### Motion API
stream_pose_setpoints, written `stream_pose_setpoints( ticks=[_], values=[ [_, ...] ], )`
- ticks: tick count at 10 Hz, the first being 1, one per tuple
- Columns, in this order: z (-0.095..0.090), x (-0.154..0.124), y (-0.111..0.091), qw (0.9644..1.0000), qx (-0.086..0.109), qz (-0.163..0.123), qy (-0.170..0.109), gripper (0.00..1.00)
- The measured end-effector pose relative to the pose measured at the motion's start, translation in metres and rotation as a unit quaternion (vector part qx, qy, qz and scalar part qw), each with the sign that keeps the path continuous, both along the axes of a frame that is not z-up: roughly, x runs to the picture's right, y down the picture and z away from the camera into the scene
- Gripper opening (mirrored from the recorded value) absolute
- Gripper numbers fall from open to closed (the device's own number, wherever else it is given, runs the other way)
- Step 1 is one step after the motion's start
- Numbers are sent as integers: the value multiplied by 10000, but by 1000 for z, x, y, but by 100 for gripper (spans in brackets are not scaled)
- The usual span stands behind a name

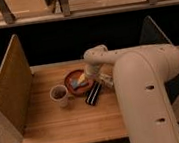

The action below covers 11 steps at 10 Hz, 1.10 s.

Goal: Drag the ceramic bowl in a circle

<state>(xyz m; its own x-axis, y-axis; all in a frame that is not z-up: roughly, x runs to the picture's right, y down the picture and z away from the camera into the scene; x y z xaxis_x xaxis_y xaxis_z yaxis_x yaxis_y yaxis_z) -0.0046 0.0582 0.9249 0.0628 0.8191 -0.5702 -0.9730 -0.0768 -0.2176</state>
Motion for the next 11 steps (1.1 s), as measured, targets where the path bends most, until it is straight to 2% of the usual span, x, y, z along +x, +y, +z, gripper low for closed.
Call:
stream_pose_setpoints(
  ticks=[2, 4, 7, 8, 11],
  values=[
    [4, -4, 4, 10000, -48, -78, -5, 52],
    [9, -6, 9, 9998, -130, -138, -3, 29],
    [12, -7, 8, 9997, -149, -192, 11, 2],
    [11, -9, 8, 9997, -143, -205, -16, 0],
    [-3, -35, 8, 9989, -57, -316, -350, 0]
  ],
)
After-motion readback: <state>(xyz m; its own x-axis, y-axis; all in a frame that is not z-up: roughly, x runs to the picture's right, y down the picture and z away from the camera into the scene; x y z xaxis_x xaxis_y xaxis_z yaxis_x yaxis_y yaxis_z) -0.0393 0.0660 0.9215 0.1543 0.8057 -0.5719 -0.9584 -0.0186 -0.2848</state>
